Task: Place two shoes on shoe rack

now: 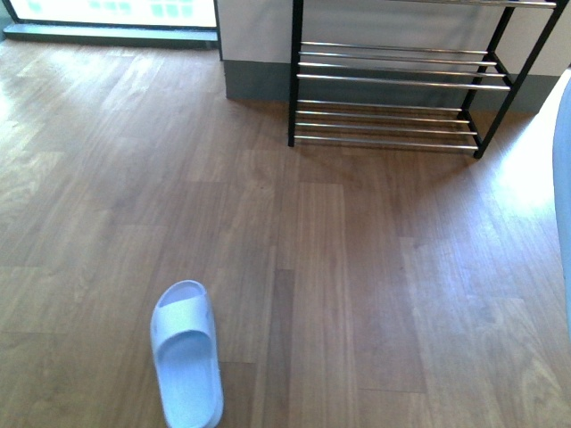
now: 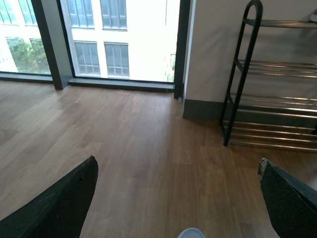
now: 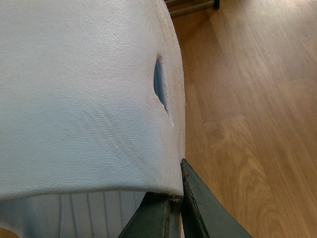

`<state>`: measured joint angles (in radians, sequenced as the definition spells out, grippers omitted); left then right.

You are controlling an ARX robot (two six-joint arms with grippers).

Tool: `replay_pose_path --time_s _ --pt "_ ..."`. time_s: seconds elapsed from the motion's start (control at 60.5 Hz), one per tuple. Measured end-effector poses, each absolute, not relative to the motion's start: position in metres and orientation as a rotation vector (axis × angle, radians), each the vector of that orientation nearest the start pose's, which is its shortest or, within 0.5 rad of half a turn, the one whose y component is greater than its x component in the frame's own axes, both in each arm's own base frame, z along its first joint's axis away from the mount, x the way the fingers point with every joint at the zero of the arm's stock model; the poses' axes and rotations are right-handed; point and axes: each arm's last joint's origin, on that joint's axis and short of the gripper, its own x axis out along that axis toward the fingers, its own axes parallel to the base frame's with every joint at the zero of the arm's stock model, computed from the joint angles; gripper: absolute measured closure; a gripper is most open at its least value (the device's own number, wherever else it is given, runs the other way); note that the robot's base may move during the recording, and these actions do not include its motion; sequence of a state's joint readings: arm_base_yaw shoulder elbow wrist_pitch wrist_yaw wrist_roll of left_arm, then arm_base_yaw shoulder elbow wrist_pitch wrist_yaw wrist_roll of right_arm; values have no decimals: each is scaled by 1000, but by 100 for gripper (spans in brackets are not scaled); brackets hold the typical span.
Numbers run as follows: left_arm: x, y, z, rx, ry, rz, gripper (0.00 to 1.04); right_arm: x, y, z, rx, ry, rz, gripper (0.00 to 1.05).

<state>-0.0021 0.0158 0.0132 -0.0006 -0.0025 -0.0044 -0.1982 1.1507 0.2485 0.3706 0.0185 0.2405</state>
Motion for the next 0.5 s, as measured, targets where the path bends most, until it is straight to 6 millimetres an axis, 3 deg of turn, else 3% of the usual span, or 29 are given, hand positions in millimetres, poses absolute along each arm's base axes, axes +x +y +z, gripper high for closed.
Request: replay_pose_path --time_s 0.496 --pt "98 0 167 -4 3 -2 9 190 -40 140 284 504 -285 103"
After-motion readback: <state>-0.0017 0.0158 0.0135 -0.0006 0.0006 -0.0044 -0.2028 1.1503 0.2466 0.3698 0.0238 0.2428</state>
